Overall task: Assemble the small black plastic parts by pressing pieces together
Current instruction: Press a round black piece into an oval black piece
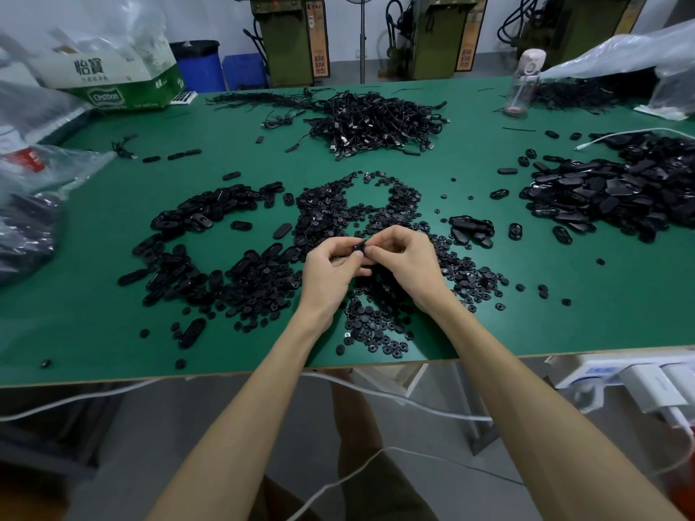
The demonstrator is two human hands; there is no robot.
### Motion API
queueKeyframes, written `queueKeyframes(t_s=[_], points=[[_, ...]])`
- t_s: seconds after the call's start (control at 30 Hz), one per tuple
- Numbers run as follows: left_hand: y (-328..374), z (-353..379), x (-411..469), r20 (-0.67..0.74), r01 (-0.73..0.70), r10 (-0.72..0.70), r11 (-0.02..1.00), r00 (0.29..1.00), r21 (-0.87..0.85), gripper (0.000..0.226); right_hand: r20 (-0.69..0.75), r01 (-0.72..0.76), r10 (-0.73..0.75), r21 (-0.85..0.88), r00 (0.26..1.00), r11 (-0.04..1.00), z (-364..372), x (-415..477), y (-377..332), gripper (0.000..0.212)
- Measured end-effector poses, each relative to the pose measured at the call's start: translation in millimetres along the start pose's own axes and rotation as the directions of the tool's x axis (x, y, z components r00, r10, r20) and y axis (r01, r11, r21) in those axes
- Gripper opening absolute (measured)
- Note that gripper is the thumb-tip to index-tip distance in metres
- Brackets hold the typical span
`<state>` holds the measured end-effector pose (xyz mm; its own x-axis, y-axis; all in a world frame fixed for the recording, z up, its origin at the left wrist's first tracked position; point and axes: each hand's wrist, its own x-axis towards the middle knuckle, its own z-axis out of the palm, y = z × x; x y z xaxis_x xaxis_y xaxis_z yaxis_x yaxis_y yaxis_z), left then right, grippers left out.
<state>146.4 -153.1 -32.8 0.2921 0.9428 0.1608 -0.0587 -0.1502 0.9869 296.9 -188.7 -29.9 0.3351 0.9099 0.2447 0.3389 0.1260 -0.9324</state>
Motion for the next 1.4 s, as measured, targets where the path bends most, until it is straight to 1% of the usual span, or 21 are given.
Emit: queueKeyframes(t_s=[0.2,0.23,0.33,0.47,0.57,0.67,0.77,0.9,1.07,1.27,1.4], points=[[-2.1,0.3,2.0,-0.011,0.008,-0.008,1.000,1.000,0.011,0.016,0.027,0.040,-0.039,-0.046,0.999,0.998,1.0,-1.3,-2.9,0.005],[-2.5,0.4,2.4,-0.019,0.011,-0.011,1.000,1.000,0.009,0.015,0.037,0.043,-0.042,-0.049,0.998,0.998,0.8,-1.3,-3.3,0.003],[-4.0,-0.2,3.3,-0.051,0.020,-0.020,1.000,0.998,0.007,0.012,0.067,0.053,-0.050,-0.049,0.997,0.997,1.1,-1.6,-5.3,0.008],[-5.3,-1.0,4.7,-0.103,0.028,-0.027,1.000,0.994,0.008,0.013,0.116,0.064,-0.059,-0.039,0.992,0.997,2.2,-1.8,-7.4,0.010],[-3.7,-0.9,4.5,-0.119,0.031,-0.032,0.999,0.992,-0.009,0.013,0.084,0.075,-0.072,-0.035,0.994,0.997,2.6,-1.2,-5.8,0.014],[-1.7,-0.7,2.9,-0.096,0.024,-0.026,0.999,0.995,-0.023,0.011,0.027,0.044,-0.044,-0.007,0.999,0.999,1.2,0.0,-3.1,0.022],[-0.4,-0.9,1.3,-0.064,0.019,-0.021,0.999,0.998,-0.032,0.010,0.050,0.039,-0.036,-0.054,0.998,0.998,1.7,1.0,-1.8,0.016],[-0.7,-0.4,0.7,-0.053,0.012,-0.013,1.000,0.998,-0.017,0.007,0.041,0.023,-0.023,0.024,0.999,0.999,0.2,-0.4,-1.6,0.009],[-1.8,0.7,1.0,-0.061,0.014,-0.014,1.000,0.998,0.012,0.008,0.060,0.033,-0.037,0.062,0.998,0.998,-0.8,-2.2,-1.3,0.008],[-2.5,1.7,2.6,-0.109,0.044,-0.036,0.996,0.993,0.077,0.013,0.097,0.032,-0.040,0.075,0.994,0.997,-0.6,-2.6,-1.2,0.007],[-1.7,1.7,1.8,-0.120,0.031,-0.019,0.995,0.993,0.095,0.014,0.105,0.030,-0.039,0.091,0.994,0.995,-0.3,-3.0,-1.4,0.008]])
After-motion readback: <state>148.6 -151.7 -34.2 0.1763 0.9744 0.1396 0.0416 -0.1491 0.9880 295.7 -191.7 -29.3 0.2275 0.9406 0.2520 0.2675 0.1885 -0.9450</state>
